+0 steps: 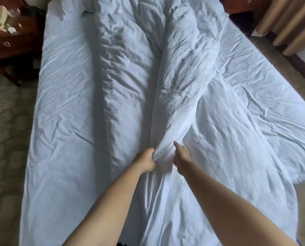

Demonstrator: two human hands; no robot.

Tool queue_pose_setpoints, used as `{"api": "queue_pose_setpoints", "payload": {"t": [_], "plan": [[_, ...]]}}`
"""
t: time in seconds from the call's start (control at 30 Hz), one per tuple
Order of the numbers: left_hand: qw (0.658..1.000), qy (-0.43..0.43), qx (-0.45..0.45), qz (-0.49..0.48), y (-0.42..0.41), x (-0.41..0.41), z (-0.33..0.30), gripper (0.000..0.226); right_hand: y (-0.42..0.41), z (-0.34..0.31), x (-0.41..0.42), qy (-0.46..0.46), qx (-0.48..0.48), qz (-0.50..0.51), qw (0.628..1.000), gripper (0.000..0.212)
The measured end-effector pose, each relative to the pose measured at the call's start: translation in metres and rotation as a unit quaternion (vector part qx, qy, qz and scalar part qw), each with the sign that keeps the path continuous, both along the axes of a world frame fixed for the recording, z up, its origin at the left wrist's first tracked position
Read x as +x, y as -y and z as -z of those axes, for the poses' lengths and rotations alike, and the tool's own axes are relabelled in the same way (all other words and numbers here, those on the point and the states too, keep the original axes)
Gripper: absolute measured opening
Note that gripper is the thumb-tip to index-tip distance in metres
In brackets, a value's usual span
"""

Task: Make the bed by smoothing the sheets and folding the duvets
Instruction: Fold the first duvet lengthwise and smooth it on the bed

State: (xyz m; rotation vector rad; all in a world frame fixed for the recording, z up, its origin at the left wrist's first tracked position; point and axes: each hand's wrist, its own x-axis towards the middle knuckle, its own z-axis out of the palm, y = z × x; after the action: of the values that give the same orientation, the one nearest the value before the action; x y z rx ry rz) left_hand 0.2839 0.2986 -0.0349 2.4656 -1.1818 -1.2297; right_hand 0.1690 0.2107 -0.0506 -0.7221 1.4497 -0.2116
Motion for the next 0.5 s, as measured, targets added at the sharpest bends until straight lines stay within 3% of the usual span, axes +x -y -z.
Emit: {"api": "queue_pose_setpoints", "payload": {"t": [0.1,0.3,0.43,0.5], "plan": [[0.998,-0.064,0.000,-0.012,0.000,0.029,-0.016,0.010,-0.003,-0.019,0.027,0.011,-0.032,0.009,0.999,0.035],[0.992,-0.125,0.024,0.023,-0.020,0.081,-0.053,0.036,-0.025,-0.087,0.095,-0.030,-0.211,-0.065,0.975,0.037],[0.988,-0.154,0.003,0.030,-0.040,0.097,-0.075,0.018,-0.054,-0.114,0.132,-0.038,-0.292,-0.133,0.946,0.041],[0.971,-0.237,-0.017,-0.034,-0.055,0.110,-0.076,0.017,-0.067,-0.116,0.151,-0.032,-0.304,-0.195,0.932,0.053]]}}
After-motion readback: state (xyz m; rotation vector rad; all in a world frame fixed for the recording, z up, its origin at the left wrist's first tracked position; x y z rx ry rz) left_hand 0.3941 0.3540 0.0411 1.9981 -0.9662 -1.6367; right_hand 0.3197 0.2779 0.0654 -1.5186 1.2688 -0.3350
